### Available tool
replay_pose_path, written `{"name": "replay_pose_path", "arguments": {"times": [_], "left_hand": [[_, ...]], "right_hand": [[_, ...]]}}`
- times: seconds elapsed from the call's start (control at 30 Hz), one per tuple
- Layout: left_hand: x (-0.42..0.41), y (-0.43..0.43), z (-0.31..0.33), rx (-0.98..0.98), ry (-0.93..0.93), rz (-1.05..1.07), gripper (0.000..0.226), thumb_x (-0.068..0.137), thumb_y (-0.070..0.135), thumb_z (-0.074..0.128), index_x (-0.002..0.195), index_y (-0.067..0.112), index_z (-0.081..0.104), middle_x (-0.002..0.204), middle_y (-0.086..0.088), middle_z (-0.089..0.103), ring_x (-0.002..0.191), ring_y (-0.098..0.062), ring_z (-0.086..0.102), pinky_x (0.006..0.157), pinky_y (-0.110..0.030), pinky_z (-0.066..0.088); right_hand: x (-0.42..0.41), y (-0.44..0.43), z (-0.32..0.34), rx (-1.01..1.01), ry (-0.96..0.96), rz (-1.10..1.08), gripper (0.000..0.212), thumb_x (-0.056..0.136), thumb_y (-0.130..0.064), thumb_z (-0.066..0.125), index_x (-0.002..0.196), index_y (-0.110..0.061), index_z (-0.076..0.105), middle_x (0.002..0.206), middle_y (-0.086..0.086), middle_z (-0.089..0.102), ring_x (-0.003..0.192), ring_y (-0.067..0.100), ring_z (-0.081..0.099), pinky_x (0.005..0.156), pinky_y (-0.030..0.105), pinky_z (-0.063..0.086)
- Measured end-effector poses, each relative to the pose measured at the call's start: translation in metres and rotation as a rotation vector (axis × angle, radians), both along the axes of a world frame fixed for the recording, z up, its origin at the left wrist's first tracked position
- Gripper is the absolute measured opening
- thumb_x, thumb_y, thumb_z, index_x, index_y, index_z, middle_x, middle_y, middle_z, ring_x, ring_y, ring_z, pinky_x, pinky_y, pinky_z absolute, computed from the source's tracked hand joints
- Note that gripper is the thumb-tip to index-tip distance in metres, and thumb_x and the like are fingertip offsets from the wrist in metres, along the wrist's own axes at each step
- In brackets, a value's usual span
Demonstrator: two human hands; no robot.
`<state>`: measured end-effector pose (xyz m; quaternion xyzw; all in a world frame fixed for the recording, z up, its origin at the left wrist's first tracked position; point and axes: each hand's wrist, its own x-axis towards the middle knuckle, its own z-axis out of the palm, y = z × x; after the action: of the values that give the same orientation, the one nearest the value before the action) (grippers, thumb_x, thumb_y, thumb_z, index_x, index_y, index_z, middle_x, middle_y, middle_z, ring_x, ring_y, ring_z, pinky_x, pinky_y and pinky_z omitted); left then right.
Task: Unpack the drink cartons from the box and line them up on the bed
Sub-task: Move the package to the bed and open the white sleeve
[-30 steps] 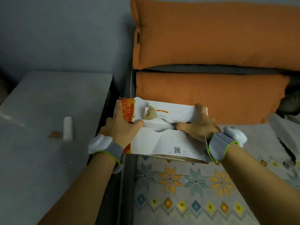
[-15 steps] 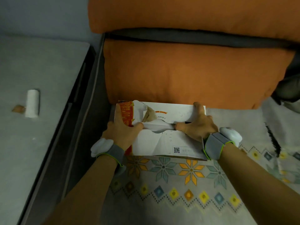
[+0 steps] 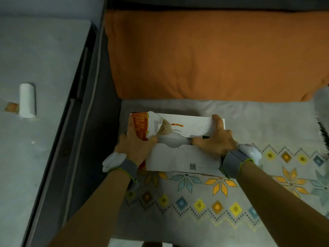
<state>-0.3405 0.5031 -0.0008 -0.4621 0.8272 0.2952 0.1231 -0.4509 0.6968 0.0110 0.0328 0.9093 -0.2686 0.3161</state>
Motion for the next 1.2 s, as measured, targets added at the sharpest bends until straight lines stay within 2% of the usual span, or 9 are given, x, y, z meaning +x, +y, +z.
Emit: {"name": "replay_pose_path", "arguments": {"times": [0.17,0.4,0.57,0.67,0.77,0.87,1.03,1.13,1.2], "left_hand": [[-0.001,-0.005,-0.016,0.026,-0.009,0.01,0.098,0.073,0.058,0.06,0.144,0.043,-0.006,0.137,-0.019,0.043,0.119,-0.042,0.048,0.097,-0.044,0.04],[-0.004,-0.008,-0.024,0.031,-0.029,-0.033,0.1,0.073,0.062,0.057,0.144,0.042,-0.011,0.141,-0.019,0.037,0.12,-0.043,0.047,0.096,-0.046,0.041],[0.007,-0.01,-0.023,0.053,0.071,-0.111,0.11,0.067,0.071,0.058,0.146,0.035,-0.01,0.152,-0.015,0.02,0.134,-0.039,0.033,0.106,-0.048,0.034],[0.018,-0.001,-0.023,-0.074,0.089,-0.257,0.119,0.056,0.083,0.053,0.148,0.031,0.0,0.159,-0.009,0.008,0.143,-0.035,0.017,0.111,-0.055,0.029],[0.029,0.012,-0.021,-0.253,0.087,-0.518,0.121,0.045,0.093,0.045,0.146,0.038,0.008,0.159,-0.003,0.014,0.144,-0.032,0.017,0.101,-0.06,0.038],[0.036,0.011,-0.02,-0.307,0.085,-0.646,0.119,0.045,0.091,0.045,0.145,0.042,0.003,0.158,-0.001,0.009,0.143,-0.035,0.015,0.094,-0.067,0.04],[0.029,-0.006,0.008,-0.355,0.175,-0.54,0.114,0.053,0.064,0.071,0.145,0.033,0.014,0.153,-0.012,0.024,0.137,-0.044,0.027,0.09,-0.067,0.044],[0.022,-0.018,0.034,-0.4,0.271,-0.431,0.107,0.057,0.056,0.074,0.144,0.031,0.016,0.151,-0.018,0.03,0.137,-0.047,0.026,0.096,-0.069,0.039],[0.015,-0.022,0.051,-0.418,0.351,-0.35,0.106,0.06,0.052,0.073,0.145,0.035,0.011,0.153,-0.018,0.026,0.139,-0.046,0.022,0.102,-0.069,0.032]], "right_hand": [[-0.003,-0.005,-0.014,-0.005,-0.016,0.032,0.097,0.061,-0.051,0.073,0.137,-0.041,0.014,0.126,0.016,0.036,0.115,0.044,0.045,0.095,0.047,0.042],[-0.005,-0.01,-0.019,0.046,0.002,0.057,0.106,0.059,-0.056,0.074,0.14,-0.043,0.006,0.125,0.018,0.037,0.115,0.045,0.047,0.095,0.049,0.043],[-0.001,-0.003,-0.009,-0.096,-0.014,-0.027,0.11,0.069,-0.049,0.073,0.145,-0.033,-0.004,0.14,0.02,0.038,0.126,0.04,0.042,0.097,0.046,0.041],[0.005,0.003,0.001,-0.132,0.01,-0.064,0.098,0.077,-0.05,0.064,0.146,-0.028,-0.002,0.142,0.018,0.042,0.125,0.038,0.045,0.092,0.042,0.043],[0.01,0.007,0.013,-0.105,0.038,-0.082,0.085,0.082,-0.047,0.059,0.145,-0.025,0.006,0.137,0.017,0.049,0.118,0.038,0.051,0.083,0.036,0.041],[0.009,0.011,0.023,-0.128,0.044,-0.118,0.078,0.083,-0.045,0.057,0.144,-0.024,0.013,0.13,0.014,0.056,0.113,0.036,0.055,0.078,0.033,0.039],[-0.003,0.013,0.047,-0.229,0.131,-0.236,0.062,0.082,-0.051,0.055,0.132,-0.024,0.031,0.119,0.009,0.062,0.102,0.03,0.058,0.083,0.036,0.045],[-0.013,0.01,0.059,-0.335,0.247,-0.356,0.028,0.083,-0.04,0.054,0.102,-0.021,0.043,0.09,0.003,0.061,0.093,0.034,0.061,0.087,0.052,0.05],[-0.019,0.004,0.062,-0.442,0.294,-0.459,0.01,0.081,-0.033,0.049,0.081,-0.025,0.042,0.077,0.0,0.054,0.087,0.037,0.061,0.084,0.057,0.05]]}}
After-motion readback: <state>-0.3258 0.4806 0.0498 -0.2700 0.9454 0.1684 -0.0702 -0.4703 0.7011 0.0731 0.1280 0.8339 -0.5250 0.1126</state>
